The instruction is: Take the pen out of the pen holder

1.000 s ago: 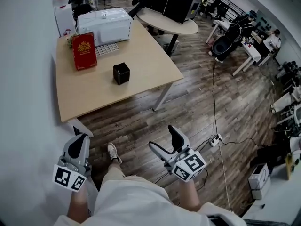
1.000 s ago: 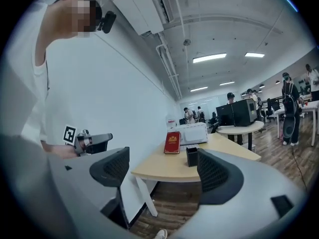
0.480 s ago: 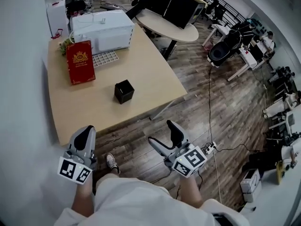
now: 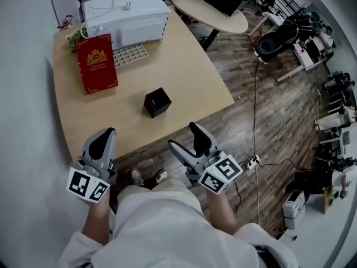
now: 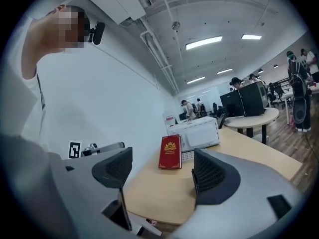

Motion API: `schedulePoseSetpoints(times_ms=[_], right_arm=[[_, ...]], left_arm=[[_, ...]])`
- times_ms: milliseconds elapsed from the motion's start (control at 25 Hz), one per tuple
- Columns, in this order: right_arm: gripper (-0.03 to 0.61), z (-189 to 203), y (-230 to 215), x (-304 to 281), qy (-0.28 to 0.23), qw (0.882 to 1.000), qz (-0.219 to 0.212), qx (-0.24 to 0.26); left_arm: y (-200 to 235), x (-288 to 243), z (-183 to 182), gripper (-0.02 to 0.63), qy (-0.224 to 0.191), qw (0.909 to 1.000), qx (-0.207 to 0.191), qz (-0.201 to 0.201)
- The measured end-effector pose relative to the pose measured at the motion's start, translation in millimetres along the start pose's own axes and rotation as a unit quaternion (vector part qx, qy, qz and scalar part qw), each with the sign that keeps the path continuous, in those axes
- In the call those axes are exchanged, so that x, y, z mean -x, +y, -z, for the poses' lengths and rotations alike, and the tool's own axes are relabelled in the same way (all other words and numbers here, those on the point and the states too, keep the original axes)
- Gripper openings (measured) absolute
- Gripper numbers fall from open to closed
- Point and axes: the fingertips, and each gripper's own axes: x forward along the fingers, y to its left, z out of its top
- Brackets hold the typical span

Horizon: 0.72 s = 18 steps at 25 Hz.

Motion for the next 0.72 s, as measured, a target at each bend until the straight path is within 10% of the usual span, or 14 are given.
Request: schedulePoseSetpoints(times_ms=[720], right_arm=[[0.343, 63.6, -101.5, -133.2, 0.134, 0.984, -0.114, -0.041]], left_arm=[[31.4, -52.4, -13.2, 0.015, 0.016, 0.9879, -0.055, -0.144]])
